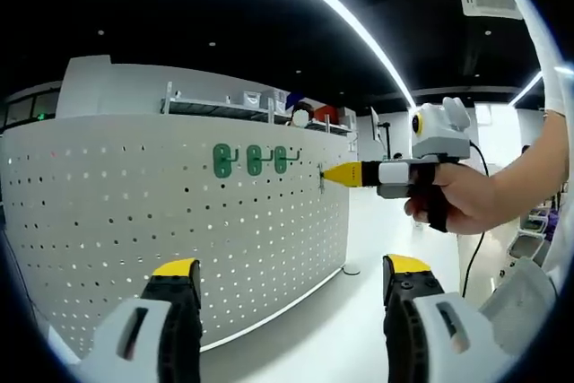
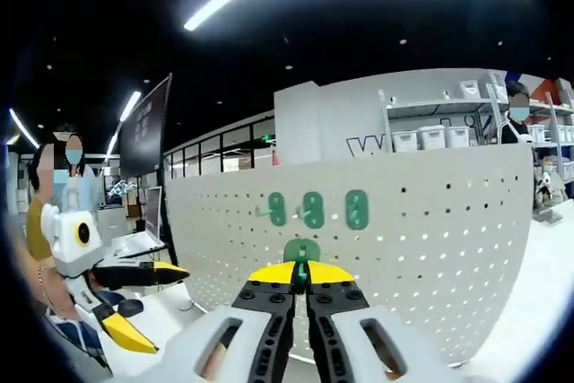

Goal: Insert the hook assembly into the mounting plate slot until the hook locks in place.

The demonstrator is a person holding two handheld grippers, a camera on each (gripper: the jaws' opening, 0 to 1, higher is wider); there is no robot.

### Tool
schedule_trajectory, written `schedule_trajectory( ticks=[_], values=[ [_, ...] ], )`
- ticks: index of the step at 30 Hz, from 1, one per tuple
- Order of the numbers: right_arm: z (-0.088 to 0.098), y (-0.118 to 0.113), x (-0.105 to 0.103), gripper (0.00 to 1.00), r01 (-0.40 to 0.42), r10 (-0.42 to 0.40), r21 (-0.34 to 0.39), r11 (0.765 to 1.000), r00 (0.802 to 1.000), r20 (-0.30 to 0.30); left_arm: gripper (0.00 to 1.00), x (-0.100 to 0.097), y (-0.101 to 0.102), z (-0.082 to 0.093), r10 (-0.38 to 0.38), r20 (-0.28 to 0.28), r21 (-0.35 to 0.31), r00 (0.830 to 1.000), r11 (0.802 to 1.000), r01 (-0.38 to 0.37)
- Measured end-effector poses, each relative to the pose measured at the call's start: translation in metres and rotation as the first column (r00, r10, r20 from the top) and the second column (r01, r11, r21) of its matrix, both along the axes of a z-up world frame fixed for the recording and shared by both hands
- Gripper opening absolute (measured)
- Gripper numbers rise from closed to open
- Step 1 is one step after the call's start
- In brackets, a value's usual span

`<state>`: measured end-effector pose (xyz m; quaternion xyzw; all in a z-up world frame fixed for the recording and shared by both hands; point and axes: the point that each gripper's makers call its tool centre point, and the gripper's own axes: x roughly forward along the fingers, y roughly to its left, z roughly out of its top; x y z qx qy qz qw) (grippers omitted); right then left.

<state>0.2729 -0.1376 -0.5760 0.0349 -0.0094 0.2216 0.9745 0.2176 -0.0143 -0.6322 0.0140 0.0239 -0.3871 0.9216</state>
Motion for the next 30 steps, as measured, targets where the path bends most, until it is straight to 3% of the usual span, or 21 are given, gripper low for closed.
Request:
schedule_trajectory(
  ticks=[10,30],
  values=[
    [0.009,-0.035,0.021,0.01,0.08,-0.08,0.004,0.997,0.997,0.007,0.85,0.002,0.004,0.0,0.01,-0.001,0.002,1.0,1.0,-0.01],
    [0.022,-0.06,0.054,0.01,0.155,-0.151,-0.063,0.986,0.986,0.064,0.84,0.003,0.01,0.0,0.025,-0.004,0.003,1.0,1.0,-0.025]
  ],
)
